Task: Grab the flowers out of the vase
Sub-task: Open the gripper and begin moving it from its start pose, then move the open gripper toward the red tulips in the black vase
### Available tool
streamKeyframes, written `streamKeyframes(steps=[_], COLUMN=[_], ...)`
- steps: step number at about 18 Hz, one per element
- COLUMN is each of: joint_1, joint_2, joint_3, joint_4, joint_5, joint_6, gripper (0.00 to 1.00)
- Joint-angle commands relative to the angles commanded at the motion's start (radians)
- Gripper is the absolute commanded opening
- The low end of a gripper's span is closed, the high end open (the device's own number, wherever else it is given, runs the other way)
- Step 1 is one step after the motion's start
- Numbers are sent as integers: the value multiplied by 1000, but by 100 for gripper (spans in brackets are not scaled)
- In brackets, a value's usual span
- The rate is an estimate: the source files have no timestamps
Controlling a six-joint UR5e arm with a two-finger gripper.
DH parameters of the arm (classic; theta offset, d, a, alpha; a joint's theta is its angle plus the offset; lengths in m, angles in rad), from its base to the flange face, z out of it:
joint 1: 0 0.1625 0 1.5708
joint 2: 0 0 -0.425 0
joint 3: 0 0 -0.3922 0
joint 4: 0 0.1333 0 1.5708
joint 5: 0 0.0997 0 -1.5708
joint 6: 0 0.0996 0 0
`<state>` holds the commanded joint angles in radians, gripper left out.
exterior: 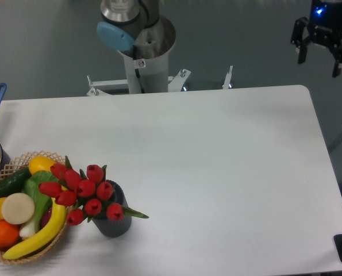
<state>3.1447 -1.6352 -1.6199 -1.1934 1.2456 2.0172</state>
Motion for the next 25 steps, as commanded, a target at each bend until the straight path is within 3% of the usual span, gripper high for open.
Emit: streamKeyframes(steps=[3, 8, 13, 18, 20, 22, 25], joint_1=[-6, -25, -84, -130, -166, -192, -232], joint_2=[-3, -3, -11, -20, -23, -44, -60], joint_3=[21, 5, -12, -52, -52, -54, -58], joint_4=[-11, -6, 2, 89, 97, 151, 189], joint_5=[9, 9, -18, -81, -112, -208, -221], joint_6=[-17, -63, -247, -415, -547, -705, -788], gripper=[100, 100, 100, 100, 100, 100, 100])
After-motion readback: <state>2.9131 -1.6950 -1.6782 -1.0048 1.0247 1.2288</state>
